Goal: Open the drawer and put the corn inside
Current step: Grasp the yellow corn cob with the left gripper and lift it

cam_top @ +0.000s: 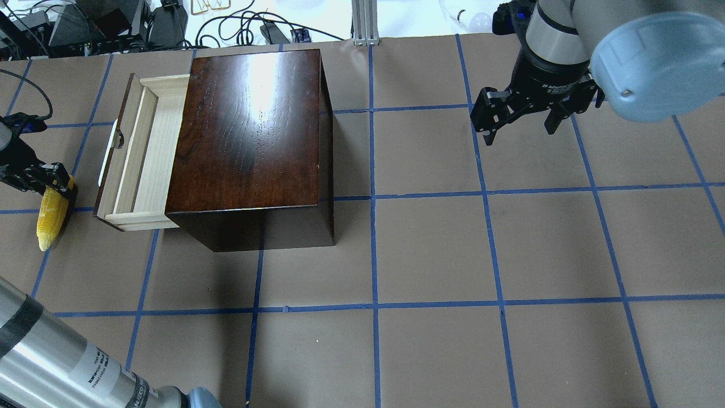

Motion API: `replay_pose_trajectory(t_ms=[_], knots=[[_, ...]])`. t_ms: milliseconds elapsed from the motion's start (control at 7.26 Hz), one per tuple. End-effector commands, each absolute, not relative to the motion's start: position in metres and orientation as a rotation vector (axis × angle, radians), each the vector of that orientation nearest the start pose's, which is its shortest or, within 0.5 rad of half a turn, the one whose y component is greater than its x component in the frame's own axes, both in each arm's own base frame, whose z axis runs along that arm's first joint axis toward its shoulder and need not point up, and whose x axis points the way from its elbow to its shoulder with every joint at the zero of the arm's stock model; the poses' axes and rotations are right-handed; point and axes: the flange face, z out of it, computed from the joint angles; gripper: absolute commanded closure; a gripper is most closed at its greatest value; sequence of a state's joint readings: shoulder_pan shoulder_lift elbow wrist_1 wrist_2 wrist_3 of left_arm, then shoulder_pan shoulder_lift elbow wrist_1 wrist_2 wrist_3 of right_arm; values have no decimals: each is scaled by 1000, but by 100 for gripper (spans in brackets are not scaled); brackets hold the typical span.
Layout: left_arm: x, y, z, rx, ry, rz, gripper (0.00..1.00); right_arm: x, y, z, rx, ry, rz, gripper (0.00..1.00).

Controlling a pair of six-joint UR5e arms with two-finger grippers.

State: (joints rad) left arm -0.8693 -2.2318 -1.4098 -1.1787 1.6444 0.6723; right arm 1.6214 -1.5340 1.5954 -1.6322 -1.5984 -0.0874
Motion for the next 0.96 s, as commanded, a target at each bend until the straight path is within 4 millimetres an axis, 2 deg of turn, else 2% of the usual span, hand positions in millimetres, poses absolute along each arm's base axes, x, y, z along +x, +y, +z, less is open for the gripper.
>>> replay_pose_trajectory(t_ms=[0,275,413,551,689,826], knots=[[347,-617,248,105,3120,129,97,156,-500,464,-219,3162,1,0],[334,-617,310,172,3081,58,94,156,-500,464,-219,3162,1,0],[311,-621,344,213,3069,32,94,156,-500,464,-219,3162,1,0],[281,-626,386,269,3067,2,94,155,-500,464,-214,3162,1,0],[255,-625,421,292,3115,-21,94,156,-500,464,-219,3162,1,0],[236,-625,443,320,3108,-49,95,156,-500,464,-219,3162,1,0]])
